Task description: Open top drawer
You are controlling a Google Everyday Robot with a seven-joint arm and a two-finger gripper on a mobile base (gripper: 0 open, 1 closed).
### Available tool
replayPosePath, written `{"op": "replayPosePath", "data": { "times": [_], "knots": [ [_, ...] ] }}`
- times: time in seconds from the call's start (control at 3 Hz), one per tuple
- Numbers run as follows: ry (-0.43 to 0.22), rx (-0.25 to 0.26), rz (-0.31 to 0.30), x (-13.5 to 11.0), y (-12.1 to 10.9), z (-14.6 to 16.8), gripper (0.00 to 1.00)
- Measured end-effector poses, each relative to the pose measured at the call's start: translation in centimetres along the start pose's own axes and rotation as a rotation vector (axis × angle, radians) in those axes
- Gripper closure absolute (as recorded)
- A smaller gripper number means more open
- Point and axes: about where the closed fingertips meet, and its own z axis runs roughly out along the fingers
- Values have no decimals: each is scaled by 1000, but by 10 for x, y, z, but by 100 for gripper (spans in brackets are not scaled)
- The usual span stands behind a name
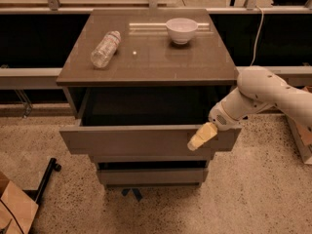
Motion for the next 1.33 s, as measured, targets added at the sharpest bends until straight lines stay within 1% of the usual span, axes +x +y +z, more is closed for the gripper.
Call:
{"op": "replayPosePath", "data": {
  "times": [0.33,0.67,1.0,1.33],
  "knots": [
    [-19,-13,23,0,-5,-4,0],
    [46,-44,-4,15,5,-11,0],
    [90,-65,-11,32,15,-19,0],
    [109,-81,9,49,26,-25,0]
  ]
}}
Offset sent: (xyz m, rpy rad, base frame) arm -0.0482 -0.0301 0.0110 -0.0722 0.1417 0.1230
